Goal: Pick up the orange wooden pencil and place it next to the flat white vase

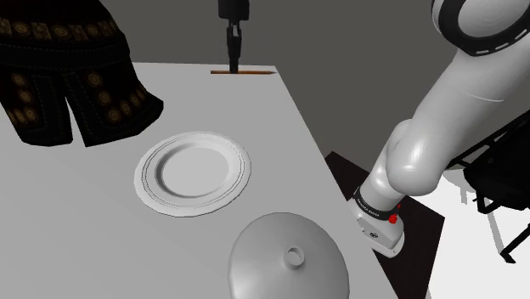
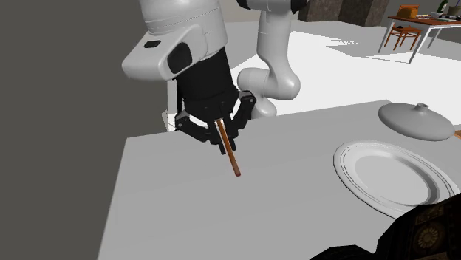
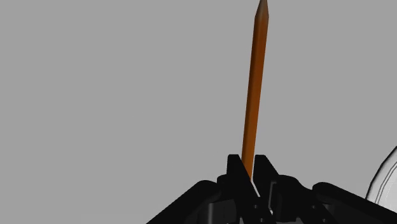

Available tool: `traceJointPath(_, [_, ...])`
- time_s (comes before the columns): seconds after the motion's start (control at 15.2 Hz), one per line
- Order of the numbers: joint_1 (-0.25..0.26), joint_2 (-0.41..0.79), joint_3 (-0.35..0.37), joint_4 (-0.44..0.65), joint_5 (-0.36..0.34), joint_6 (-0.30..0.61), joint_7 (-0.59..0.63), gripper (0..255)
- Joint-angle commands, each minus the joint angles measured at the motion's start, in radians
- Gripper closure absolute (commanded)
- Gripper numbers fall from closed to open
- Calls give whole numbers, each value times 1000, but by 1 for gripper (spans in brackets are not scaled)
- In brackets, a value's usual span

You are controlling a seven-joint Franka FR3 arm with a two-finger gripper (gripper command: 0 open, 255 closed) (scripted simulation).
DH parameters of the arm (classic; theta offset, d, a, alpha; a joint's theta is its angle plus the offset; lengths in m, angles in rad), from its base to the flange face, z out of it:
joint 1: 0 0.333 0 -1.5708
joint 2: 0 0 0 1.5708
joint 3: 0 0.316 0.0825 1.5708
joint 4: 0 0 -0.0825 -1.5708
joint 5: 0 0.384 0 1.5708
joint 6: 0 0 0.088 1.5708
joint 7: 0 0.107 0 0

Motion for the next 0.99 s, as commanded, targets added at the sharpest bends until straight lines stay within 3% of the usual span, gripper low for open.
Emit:
traceJointPath(0.0, [-1,6,-2,35,0,-29,3,255])
traceJointPath(0.79, [-4,64,-4,271,4,-206,33,255])
traceJointPath(0.92, [8,50,7,264,7,-207,57,255])
